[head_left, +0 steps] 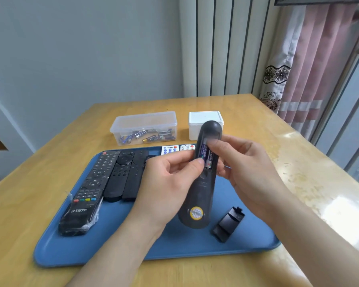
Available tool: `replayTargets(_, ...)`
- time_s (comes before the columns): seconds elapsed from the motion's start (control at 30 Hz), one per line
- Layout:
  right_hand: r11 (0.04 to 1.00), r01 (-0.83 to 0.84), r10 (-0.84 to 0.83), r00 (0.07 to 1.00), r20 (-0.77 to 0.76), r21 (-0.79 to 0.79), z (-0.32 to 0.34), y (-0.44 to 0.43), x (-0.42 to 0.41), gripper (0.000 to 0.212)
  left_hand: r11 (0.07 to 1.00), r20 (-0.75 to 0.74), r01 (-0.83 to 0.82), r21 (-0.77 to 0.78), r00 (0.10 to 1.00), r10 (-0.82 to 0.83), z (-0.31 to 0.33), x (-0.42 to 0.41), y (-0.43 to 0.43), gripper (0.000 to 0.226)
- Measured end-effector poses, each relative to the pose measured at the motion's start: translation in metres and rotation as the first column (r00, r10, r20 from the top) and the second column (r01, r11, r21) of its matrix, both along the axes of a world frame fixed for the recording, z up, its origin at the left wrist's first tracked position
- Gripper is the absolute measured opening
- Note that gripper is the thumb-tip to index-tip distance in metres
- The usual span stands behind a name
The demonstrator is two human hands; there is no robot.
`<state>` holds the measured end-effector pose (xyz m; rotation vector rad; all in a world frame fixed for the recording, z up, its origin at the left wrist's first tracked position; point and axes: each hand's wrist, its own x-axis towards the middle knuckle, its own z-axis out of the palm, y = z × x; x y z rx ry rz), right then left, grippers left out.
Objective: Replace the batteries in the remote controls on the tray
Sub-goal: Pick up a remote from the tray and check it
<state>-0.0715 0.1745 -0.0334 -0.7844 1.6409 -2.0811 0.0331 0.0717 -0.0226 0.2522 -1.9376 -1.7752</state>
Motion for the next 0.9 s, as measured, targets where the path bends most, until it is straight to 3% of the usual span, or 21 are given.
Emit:
replayTargets(0.07, 1.0, 0.0, 0.0, 1.0, 0.006, 0.004, -0.001, 0.0, 0.0, 0.019, 1.0, 0.006, 0.013, -0.021, 1.0, -0.013, 0.0, 0.0, -0.002, 0.015)
replayTargets(0.13, 1.0, 0.014, -0.014, 1.0, 0.003, 0.009, -0.003, -0.001, 0.001, 0.024, 0.985, -0.031, -0.076, -0.157, 0.997, 0.072, -0.003, 0.0, -0.002, 0.02)
replayTargets(0.17, 0.999, 0.029, -0.028, 0.999, -0.021, 0.025, -0.004, -0.002, 0.001, 0.027, 0.934, -0.086, -0.188, -0.304, 0.982, 0.17, -0.005, -0.001, -0.003, 0.029)
replayTargets(0.23, 0.998, 0.048, -0.044, 0.996, -0.076, 0.051, -0.006, -0.004, 0.003, 0.038, 0.718, -0.264, -0.37, -0.589, 0.928, 0.261, -0.007, 0.0, -0.004, 0.035)
replayTargets(0.3, 0.996, 0.052, -0.044, 0.992, -0.114, 0.065, -0.007, -0.005, 0.006, 0.044, 0.544, -0.355, -0.408, -0.733, 0.912, 0.206, -0.009, 0.0, -0.004, 0.033)
replayTargets(0.33, 0.996, 0.055, -0.045, 0.99, -0.131, 0.071, -0.007, -0.005, 0.007, 0.044, 0.509, -0.36, -0.405, -0.76, 0.914, 0.189, -0.01, 0.0, -0.004, 0.032)
replayTargets(0.63, 0.994, 0.061, -0.042, 0.978, -0.205, 0.087, -0.01, -0.006, 0.006, 0.041, 0.376, -0.353, -0.39, -0.841, 0.921, 0.168, -0.011, -0.002, -0.008, 0.025)
replayTargets(0.77, 0.992, 0.06, -0.03, 0.964, -0.264, 0.107, -0.012, -0.008, 0.011, 0.035, 0.419, -0.304, -0.343, -0.841, 0.939, 0.158, -0.011, -0.005, -0.011, 0.022)
replayTargets(0.9, 0.984, 0.12, -0.073, 0.947, -0.312, 0.134, -0.019, -0.013, 0.014, 0.046, 0.469, -0.293, -0.342, -0.814, 0.94, 0.177, -0.014, -0.008, -0.012, 0.02)
